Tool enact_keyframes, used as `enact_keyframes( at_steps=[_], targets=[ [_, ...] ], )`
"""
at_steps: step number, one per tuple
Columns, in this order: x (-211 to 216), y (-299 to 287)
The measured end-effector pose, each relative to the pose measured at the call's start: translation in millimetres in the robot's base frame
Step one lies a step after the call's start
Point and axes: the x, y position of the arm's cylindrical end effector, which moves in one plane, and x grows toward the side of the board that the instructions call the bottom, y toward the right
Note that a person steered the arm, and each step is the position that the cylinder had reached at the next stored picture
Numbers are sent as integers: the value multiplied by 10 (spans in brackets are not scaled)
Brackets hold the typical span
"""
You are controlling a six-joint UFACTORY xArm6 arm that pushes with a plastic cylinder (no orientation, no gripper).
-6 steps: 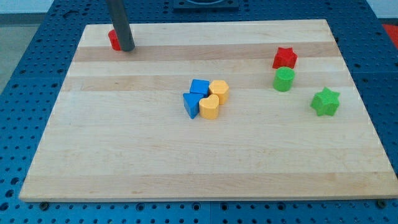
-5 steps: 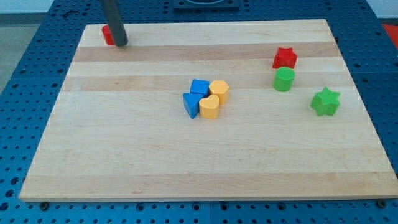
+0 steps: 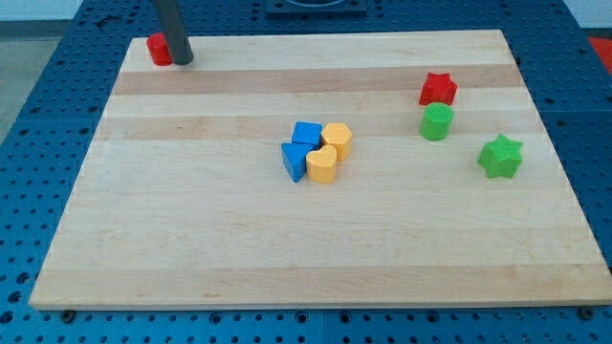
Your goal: Move your arm to the center right
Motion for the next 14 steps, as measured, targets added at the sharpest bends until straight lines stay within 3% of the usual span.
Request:
enact_keyframes(
  at_steps=[2, 7, 8, 9, 11, 13, 14],
  targets=[
    [-21, 242],
    [-21, 3670],
    [-22, 4670],
    [12, 5039],
    [274, 5358],
    [778, 5132],
    [812, 5128]
  ],
)
